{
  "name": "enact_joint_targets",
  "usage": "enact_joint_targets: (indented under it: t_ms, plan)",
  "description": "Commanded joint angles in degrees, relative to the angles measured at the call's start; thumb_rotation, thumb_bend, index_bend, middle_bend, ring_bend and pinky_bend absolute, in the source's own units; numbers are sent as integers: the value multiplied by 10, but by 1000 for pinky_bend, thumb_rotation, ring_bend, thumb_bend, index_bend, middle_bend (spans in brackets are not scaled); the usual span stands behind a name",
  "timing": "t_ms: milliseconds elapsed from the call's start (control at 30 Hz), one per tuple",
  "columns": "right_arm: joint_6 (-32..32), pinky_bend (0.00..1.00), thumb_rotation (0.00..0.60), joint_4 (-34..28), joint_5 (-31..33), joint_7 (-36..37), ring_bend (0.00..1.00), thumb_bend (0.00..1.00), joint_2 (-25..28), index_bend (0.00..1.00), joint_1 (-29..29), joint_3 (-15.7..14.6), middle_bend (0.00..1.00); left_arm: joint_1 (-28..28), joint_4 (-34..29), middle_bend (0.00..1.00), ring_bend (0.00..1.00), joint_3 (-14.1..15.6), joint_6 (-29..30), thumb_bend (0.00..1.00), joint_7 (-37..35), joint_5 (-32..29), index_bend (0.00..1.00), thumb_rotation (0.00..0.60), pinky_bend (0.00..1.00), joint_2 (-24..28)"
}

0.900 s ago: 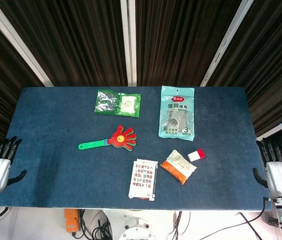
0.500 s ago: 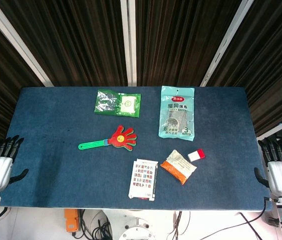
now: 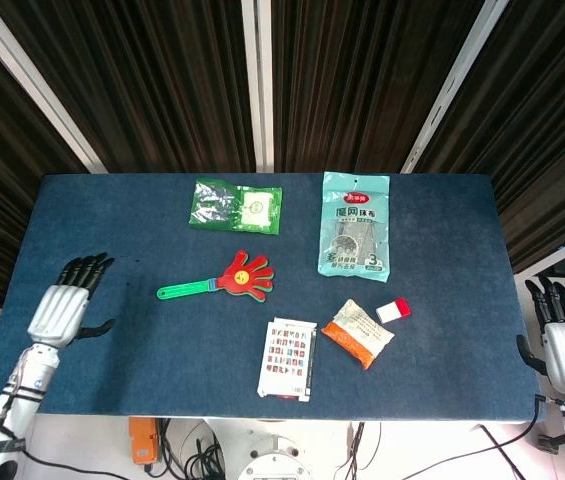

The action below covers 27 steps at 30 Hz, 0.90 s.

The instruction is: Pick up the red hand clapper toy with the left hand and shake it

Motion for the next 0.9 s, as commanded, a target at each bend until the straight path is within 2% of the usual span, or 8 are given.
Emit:
enact_joint_targets:
  t_ms: [33,167,267,400,600,767,900]
  plan:
    - [-1,0,600,5,3,6,0,288,2,0,-1,1,0,-58,35,2,0,-24,-60,175,-38,-18,34,600,0,-55]
    - [-4,0,600,10,7,13,0,288,4,0,0,3,0,-93,87,34,0,-34,-90,178,-35,-34,85,600,0,-111]
    - [-7,0,600,12,10,16,0,291,5,0,1,4,0,-116,119,34,0,-44,-124,178,-12,-70,95,600,0,-146]
    - [-13,0,600,14,13,17,0,301,5,0,3,4,0,-143,148,34,0,-58,-164,178,15,-120,112,600,0,-180]
    - [-20,0,600,16,19,16,0,301,3,0,6,5,0,-167,178,34,0,-63,-184,179,17,-140,114,598,0,-211]
    - [-24,0,600,19,21,17,0,301,2,0,8,6,0,-178,190,34,0,-64,-201,177,17,-159,125,506,0,-229]
    - [-26,0,600,20,23,17,0,301,2,0,8,6,0,-189,196,34,0,-70,-211,171,27,-182,136,474,0,-244]
